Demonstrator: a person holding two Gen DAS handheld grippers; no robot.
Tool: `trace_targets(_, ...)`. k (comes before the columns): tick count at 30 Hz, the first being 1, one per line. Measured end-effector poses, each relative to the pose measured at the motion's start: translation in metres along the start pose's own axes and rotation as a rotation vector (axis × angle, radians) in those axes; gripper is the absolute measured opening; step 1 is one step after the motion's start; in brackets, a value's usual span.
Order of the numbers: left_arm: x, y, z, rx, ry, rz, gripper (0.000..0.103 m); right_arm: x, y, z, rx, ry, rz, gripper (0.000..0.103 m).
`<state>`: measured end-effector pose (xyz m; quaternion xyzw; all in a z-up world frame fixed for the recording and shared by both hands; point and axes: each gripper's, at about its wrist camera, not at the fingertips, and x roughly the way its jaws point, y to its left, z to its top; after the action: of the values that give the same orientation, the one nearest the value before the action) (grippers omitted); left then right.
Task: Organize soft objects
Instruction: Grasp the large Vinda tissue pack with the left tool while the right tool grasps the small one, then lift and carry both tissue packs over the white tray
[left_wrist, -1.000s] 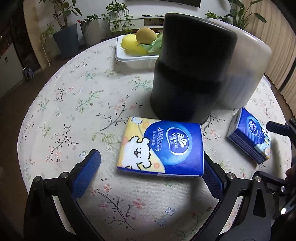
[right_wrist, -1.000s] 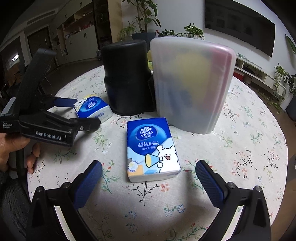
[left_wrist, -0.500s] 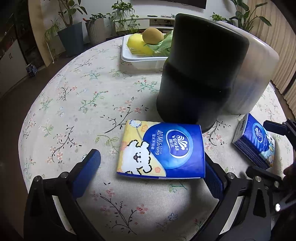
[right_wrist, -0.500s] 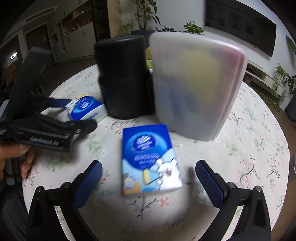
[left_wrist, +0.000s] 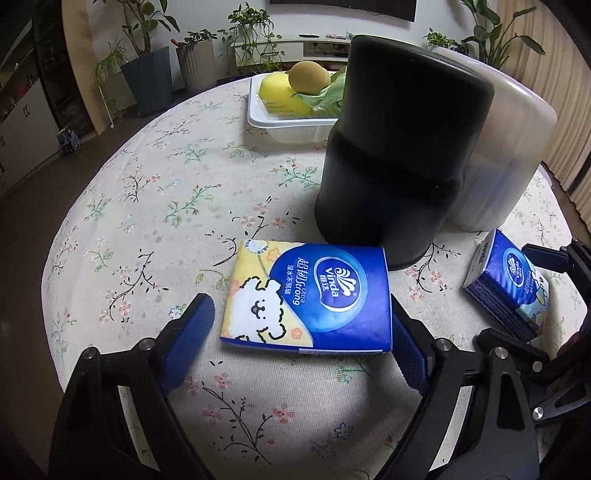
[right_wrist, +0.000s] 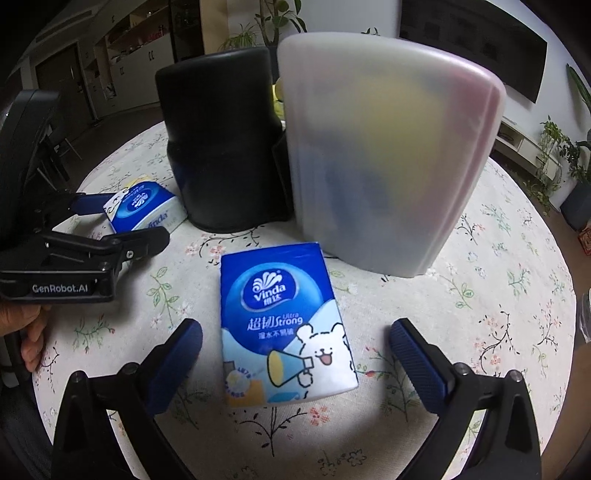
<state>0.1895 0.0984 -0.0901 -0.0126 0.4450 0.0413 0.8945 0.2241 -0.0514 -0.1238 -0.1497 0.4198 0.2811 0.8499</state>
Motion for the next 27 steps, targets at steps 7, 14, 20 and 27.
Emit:
trace_targets(7,-0.002,0.000,-0.002,-0.015,0.001,0.004,0.089,0.003,0.001,0.003,0.006,0.000,0.003,0.102)
trace_targets(14,-0.005,-0.003,-0.002,0.000,-0.010,-0.010,0.074,-0.006,0.002,0.001,-0.010,-0.032,0.016,0.079)
trace_targets(20,-0.007,-0.003,-0.003,-0.002,-0.011,-0.013,0.073,-0.013,0.000,-0.004,-0.014,-0.050,0.020,0.058)
trace_targets(27,-0.015,-0.005,-0.011,-0.014,-0.018,-0.015,0.073,-0.019,0.000,-0.010,-0.016,-0.054,0.023,0.055)
